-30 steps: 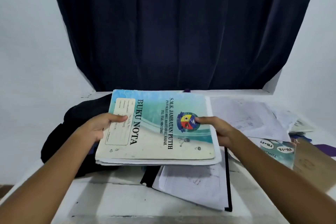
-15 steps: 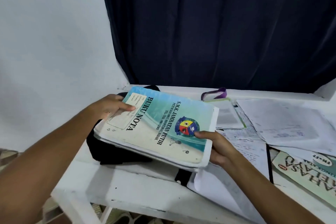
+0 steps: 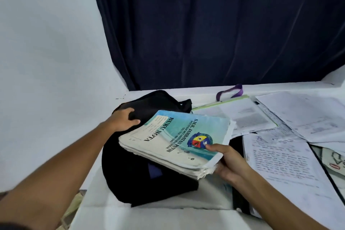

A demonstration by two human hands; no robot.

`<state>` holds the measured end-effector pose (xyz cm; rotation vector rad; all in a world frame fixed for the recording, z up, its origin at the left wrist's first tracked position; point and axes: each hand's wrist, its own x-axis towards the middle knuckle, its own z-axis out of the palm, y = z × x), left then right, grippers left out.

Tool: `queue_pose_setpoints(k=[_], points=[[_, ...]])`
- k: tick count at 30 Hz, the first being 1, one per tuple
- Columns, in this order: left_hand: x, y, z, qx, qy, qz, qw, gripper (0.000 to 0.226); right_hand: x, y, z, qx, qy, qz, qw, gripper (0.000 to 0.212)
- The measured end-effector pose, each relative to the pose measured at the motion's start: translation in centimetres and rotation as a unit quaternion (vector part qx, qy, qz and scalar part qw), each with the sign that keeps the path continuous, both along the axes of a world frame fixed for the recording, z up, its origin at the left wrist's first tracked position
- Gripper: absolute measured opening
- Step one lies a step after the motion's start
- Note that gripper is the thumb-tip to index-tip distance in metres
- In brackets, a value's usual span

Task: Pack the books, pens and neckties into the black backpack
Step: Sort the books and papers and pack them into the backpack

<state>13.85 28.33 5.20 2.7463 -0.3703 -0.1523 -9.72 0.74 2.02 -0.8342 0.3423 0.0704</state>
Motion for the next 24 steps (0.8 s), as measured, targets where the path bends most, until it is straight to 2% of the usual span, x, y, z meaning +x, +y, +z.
queue_pose_setpoints(k=[5,10,15,19,24], points=[[3.6,0.8,-3.0,0.060,-0.009,-0.053,0.997,0.080,1.1,2.5,-0.7,0.007,0.023,-0.036,0.999,0.044],[5.4,0.5,-4.5,0.133,-0.074,-0.066,0.986,0.086,0.7,3.8,-1.0,0.007,0.019,-0.046,0.999,0.055],[6.8,0.2,-5.3,0.156,-0.075,-0.051,0.984,0.099,0.3,4.9,-0.6,0.023,0.030,-0.067,0.997,0.039],[8.2,0.2,-5.7,0.168,-0.132,-0.047,0.976,0.087,0.3,5.5,-0.8,0.030,0.051,-0.072,0.996,0.044],[9.7,0.3,-5.5,0.135,-0.137,-0.063,0.979,0.063,0.3,6.3,-0.7,0.036,0.051,-0.071,0.996,0.041]])
